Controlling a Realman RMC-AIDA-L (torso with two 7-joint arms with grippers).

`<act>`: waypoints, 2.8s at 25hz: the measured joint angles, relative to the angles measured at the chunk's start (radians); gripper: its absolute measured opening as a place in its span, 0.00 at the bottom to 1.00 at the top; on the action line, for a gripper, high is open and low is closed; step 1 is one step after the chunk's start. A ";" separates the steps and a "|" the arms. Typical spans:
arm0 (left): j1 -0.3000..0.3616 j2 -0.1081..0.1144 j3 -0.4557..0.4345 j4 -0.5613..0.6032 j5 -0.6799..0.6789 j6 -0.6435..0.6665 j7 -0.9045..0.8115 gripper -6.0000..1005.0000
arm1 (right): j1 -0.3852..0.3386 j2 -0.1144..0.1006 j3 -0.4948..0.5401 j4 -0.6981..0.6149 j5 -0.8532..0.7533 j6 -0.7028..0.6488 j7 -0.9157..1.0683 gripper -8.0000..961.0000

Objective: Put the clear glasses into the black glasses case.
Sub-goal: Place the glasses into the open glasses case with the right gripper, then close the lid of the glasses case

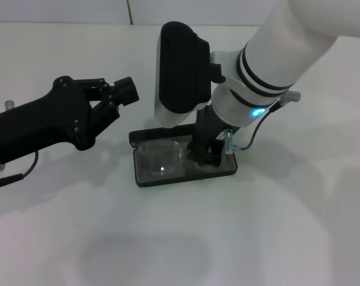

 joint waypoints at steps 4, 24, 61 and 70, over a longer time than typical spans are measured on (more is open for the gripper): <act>0.001 0.000 0.001 0.000 0.000 0.000 0.000 0.07 | -0.011 0.000 0.007 -0.006 0.001 0.003 0.003 0.11; 0.019 -0.002 -0.079 0.000 -0.018 0.023 0.000 0.07 | -0.277 -0.004 0.104 -0.338 -0.013 0.025 -0.057 0.27; -0.262 0.000 -0.089 -0.076 0.215 -0.173 -0.082 0.06 | -0.726 -0.009 0.823 0.220 0.815 -0.436 -0.928 0.68; -0.347 -0.003 -0.038 -0.223 0.277 -0.398 -0.156 0.06 | -0.724 -0.006 0.827 0.264 0.824 -0.440 -0.950 0.92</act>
